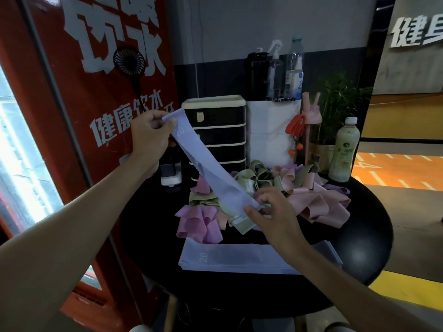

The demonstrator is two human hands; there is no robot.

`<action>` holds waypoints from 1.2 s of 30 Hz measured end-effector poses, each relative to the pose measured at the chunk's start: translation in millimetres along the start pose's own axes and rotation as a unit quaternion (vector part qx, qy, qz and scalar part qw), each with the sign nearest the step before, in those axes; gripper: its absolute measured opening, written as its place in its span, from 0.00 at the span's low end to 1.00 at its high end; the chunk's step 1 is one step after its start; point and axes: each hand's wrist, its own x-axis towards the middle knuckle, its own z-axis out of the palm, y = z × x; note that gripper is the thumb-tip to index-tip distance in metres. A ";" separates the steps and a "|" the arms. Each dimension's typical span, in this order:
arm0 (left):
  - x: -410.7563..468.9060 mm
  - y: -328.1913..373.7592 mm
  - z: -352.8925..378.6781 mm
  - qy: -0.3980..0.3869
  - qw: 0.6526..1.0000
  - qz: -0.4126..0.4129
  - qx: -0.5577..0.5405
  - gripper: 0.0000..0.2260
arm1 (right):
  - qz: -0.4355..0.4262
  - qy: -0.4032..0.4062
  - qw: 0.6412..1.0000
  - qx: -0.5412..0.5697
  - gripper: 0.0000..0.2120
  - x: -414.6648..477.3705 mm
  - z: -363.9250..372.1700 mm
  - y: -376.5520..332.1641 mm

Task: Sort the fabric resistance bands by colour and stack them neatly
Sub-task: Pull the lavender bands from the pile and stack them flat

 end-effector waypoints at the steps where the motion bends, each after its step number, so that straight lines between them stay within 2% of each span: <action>1: 0.0 -1.1 -0.4 0.001 1.000 -0.002 0.000 0.01 | -0.013 -0.003 1.000 -0.017 0.11 -0.8 -0.9 2.5; 4: 0.3 -2.6 -1.1 0.001 1.000 -0.015 -0.004 0.02 | -0.063 -0.024 0.995 -0.075 0.15 -1.6 -3.3 6.4; 6: -0.2 -2.4 -0.3 -0.001 1.000 -0.015 -0.004 0.03 | -0.060 -0.029 0.994 -0.081 0.14 -2.0 -3.4 5.5; 9: -1.2 -1.6 0.3 0.001 1.000 -0.008 0.003 0.05 | -0.025 0.014 0.997 -0.068 0.13 -2.6 -4.1 1.0; 15: -3.1 -2.6 0.2 0.001 1.000 -0.017 -0.003 0.05 | -0.042 0.089 0.993 -0.068 0.15 -1.0 -8.8 -3.7; 20: -8.0 -1.3 4.3 -0.004 0.999 -0.026 -0.044 0.05 | 0.016 0.135 0.988 -0.074 0.12 3.3 -7.0 -0.3; 25: -10.0 4.6 7.3 -0.007 0.997 -0.026 -0.067 0.02 | 0.000 0.107 0.990 -0.091 0.05 2.7 -8.1 -6.9; 28: -10.1 9.4 7.6 -0.013 0.997 -0.021 -0.071 0.05 | 0.040 0.086 0.994 -0.051 0.05 1.6 -9.7 -9.2; 31: -10.0 11.3 6.8 -0.032 0.997 -0.010 -0.065 0.04 | 0.070 0.053 0.996 0.006 0.08 -0.9 -12.0 -11.3; 36: -12.1 11.6 5.3 -0.061 0.997 0.014 -0.049 0.07 | 0.135 0.015 0.990 0.024 0.08 4.9 -13.6 -6.2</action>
